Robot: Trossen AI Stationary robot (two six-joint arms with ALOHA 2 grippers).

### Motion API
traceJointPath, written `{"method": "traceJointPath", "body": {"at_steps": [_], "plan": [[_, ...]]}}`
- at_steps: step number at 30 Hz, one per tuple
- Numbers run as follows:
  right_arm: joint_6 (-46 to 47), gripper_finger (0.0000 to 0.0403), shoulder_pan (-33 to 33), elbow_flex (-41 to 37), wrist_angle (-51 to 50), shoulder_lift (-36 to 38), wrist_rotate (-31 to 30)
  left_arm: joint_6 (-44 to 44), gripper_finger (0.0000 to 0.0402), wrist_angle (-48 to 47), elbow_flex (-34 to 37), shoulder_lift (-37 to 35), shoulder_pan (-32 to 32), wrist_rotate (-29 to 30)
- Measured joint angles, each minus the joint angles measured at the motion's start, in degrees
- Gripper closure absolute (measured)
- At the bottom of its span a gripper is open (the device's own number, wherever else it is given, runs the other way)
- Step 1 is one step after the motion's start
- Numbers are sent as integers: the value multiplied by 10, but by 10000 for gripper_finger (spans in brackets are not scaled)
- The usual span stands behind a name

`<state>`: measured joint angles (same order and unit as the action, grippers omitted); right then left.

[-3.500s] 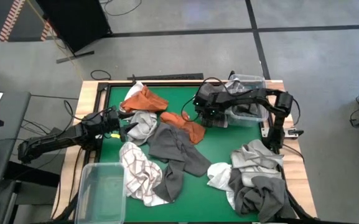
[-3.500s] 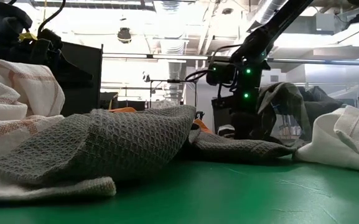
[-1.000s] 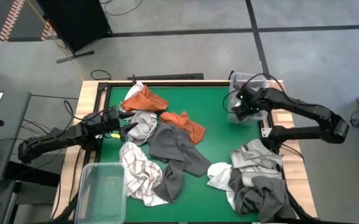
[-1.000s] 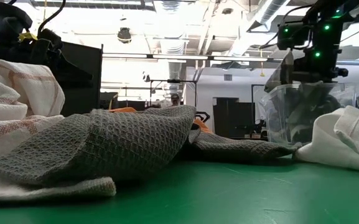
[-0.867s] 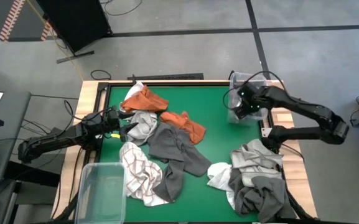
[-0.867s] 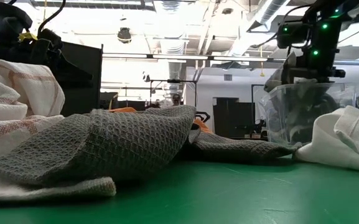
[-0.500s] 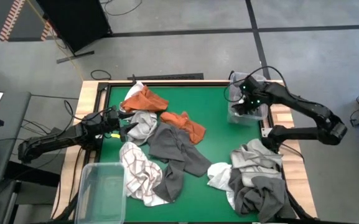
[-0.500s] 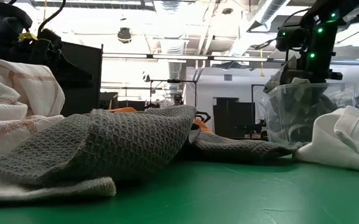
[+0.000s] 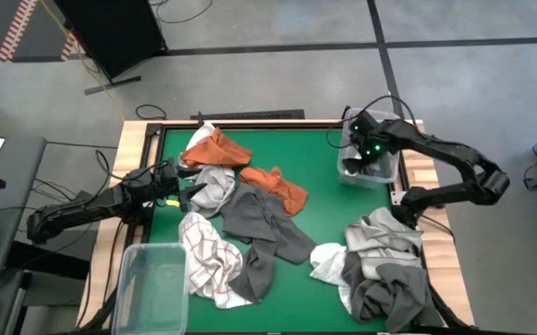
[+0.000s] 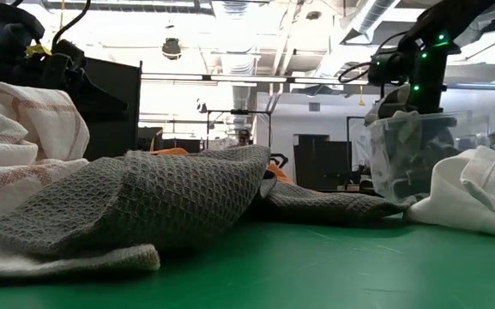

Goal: Sort towels by color in basket
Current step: Put the dark gray striped microfiber towel into the top transparent bin

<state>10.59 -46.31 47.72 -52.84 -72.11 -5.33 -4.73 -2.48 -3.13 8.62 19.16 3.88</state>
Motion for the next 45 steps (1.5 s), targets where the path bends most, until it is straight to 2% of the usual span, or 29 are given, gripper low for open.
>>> {"method": "traceJointPath", "body": {"at_steps": [9,17,22,29,33,37,45], "plan": [[-1,364,-7,-2,-2,-11,29,0,157,0,0,0,0,0],[5,347,0,-4,-13,22,29,0,157,0,0,0,0,0],[5,314,9,-4,-27,55,31,0,157,0,0,0,0,0],[9,231,16,-1,-45,106,37,0,157,0,0,0,0,0],[12,194,17,29,-73,132,40,0,157,0,0,0,0,0],[16,181,33,72,-96,158,41,0,157,0,0,0,0,0],[25,187,92,120,-97,182,41,0,157,0,0,0,0,0]]}}
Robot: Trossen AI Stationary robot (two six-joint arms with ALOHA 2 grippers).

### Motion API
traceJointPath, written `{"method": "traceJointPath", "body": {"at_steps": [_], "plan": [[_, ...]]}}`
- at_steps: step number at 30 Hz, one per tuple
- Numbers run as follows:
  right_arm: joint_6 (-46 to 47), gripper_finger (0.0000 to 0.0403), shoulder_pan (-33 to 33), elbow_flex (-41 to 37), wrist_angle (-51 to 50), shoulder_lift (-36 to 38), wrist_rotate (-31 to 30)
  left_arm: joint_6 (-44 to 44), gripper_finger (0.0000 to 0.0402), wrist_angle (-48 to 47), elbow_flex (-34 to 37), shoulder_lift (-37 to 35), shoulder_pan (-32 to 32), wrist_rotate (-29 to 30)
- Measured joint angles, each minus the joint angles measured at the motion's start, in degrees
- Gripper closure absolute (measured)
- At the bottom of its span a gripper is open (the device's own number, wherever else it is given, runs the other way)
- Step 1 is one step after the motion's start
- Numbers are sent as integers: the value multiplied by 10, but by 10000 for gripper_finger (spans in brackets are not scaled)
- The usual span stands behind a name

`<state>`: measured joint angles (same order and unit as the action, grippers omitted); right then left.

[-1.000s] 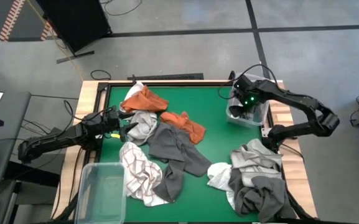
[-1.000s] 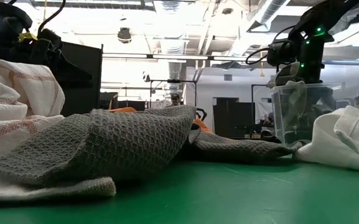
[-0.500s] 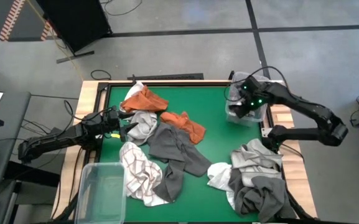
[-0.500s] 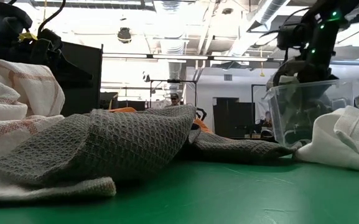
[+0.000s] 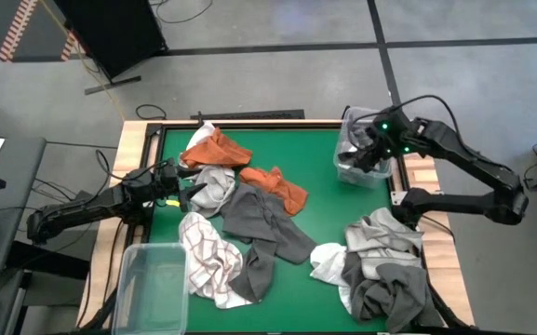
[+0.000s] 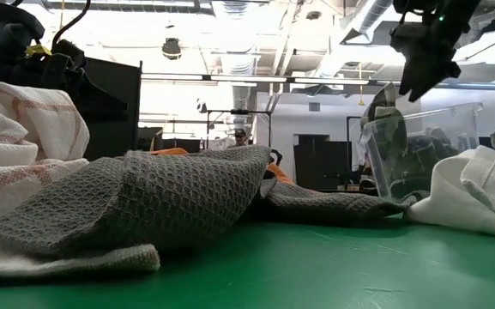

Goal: Sort towels by color in basket
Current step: Put the dark gray striped microfiber towel into the top transparent bin

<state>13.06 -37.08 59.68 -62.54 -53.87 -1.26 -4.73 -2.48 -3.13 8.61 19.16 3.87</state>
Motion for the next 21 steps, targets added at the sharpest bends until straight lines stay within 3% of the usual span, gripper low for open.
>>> {"method": "traceJointPath", "body": {"at_steps": [11,21], "plan": [[-5,197,36,7,4,-6,-25,0,157,0,0,0,0,0],[-55,198,10,7,2,-95,-83,0,157,0,0,0,0,0]]}}
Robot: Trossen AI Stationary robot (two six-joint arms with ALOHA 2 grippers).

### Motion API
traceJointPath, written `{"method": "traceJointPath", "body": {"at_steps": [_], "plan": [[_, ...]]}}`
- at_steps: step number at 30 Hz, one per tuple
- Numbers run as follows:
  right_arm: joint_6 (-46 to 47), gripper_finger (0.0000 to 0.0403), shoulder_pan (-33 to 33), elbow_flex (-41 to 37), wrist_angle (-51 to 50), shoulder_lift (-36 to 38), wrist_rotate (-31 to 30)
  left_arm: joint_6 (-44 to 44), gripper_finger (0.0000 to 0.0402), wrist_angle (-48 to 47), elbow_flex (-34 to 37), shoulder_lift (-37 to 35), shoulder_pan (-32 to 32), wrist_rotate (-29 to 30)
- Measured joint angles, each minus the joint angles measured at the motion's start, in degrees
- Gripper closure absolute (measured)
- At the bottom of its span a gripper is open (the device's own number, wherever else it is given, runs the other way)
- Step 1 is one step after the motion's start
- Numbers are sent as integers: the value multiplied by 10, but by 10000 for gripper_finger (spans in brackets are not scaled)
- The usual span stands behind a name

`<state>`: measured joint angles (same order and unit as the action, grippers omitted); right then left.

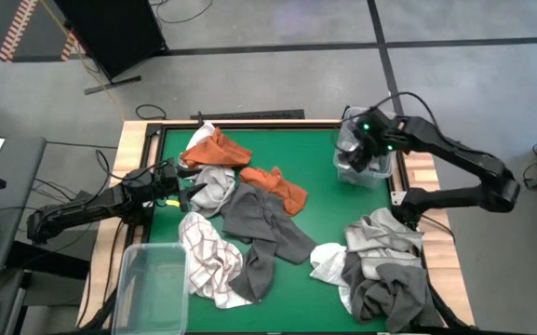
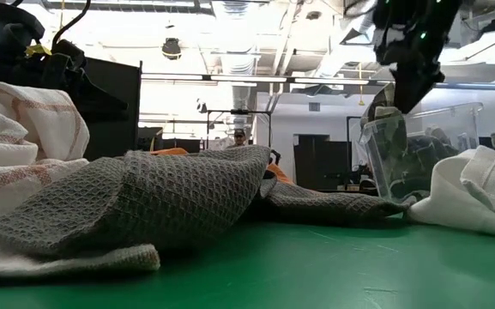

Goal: Sort towels by color in basket
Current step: Put the dark gray striped microfiber towel into the top transparent bin

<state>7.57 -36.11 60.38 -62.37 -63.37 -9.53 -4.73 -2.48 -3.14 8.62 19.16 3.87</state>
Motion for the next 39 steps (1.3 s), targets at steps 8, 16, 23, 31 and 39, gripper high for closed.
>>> {"method": "traceJointPath", "body": {"at_steps": [8,16,23,31,39], "plan": [[-15,205,-57,0,27,-87,-11,0,157,0,0,0,0,0],[-18,287,-68,-5,31,-146,-10,0,157,0,0,0,0,0],[-62,338,-51,-30,28,-146,47,0,157,0,0,0,0,0],[-84,344,15,-37,-15,-130,112,0,157,0,0,0,0,0],[-96,344,66,-37,-31,-130,173,0,157,0,0,0,0,0]]}}
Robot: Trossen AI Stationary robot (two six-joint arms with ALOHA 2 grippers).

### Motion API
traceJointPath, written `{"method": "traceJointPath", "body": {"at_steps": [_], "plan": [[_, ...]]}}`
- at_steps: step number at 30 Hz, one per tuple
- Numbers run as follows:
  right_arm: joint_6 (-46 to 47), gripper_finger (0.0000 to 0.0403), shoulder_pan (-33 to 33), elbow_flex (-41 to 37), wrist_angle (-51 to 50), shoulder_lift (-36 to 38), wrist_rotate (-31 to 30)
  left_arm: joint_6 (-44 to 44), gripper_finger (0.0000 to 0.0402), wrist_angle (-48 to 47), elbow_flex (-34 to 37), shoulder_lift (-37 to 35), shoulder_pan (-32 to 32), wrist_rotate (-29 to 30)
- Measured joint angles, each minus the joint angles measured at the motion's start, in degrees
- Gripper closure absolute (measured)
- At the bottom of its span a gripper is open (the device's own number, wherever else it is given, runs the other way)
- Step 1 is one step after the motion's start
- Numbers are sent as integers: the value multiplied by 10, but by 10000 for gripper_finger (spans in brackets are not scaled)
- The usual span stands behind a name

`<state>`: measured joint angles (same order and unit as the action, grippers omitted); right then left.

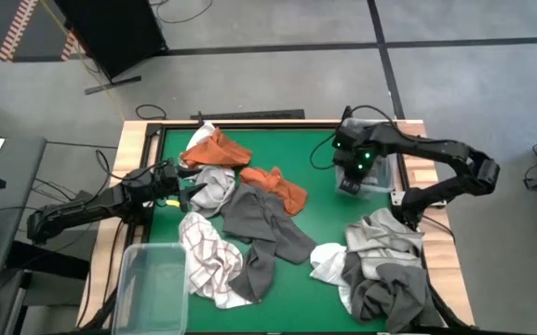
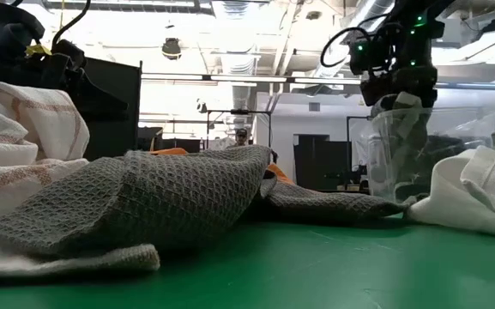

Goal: Sort towels by color in basket
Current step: Put the dark gray striped microfiber towel into the top transparent bin

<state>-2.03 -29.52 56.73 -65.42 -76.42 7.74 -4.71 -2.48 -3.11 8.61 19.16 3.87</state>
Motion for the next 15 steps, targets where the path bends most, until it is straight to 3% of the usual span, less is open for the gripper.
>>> {"method": "traceJointPath", "body": {"at_steps": [5,15], "plan": [[-15,344,4,0,6,0,-36,0,157,0,0,0,0,0],[-7,344,-81,-16,33,0,-62,0,157,0,0,0,0,0]]}}
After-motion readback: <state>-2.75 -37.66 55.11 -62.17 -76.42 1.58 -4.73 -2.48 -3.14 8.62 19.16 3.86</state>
